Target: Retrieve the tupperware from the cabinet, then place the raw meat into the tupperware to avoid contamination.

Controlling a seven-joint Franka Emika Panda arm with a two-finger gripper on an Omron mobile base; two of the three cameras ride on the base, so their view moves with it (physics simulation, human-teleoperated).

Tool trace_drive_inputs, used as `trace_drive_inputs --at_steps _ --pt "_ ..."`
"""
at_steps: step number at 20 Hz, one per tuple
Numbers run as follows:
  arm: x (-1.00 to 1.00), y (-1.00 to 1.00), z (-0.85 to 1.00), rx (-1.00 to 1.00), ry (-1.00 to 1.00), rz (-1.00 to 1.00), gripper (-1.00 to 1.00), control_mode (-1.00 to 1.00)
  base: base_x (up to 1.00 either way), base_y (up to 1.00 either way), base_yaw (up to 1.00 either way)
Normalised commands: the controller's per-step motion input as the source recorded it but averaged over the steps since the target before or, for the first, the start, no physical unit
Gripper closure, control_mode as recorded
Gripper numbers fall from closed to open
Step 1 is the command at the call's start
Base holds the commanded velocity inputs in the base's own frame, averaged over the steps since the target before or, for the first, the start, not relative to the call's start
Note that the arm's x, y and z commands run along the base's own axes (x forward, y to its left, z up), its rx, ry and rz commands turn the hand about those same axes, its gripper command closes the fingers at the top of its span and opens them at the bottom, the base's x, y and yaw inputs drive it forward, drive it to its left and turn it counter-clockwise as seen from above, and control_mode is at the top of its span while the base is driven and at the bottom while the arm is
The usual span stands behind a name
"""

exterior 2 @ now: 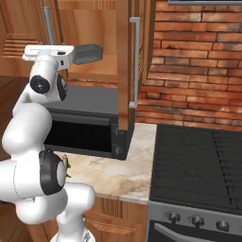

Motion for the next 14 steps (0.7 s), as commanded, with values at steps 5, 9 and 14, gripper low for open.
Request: trace_drive_inputs --at_steps 5,9,14 --pt "0.2 0.0 -0.08 0.0 0.05 0.09 1.0 -1.0 0.0 0.0 0.0" --pt "0.17 -0.03 -0.08 0.0 0.04 0.12 1.0 -1.0 0.0 0.0 0.0" --pt "0.11 -0.04 -0.09 0.0 0.03 0.12 1.0 -1.0 0.0 0.0 0.0"
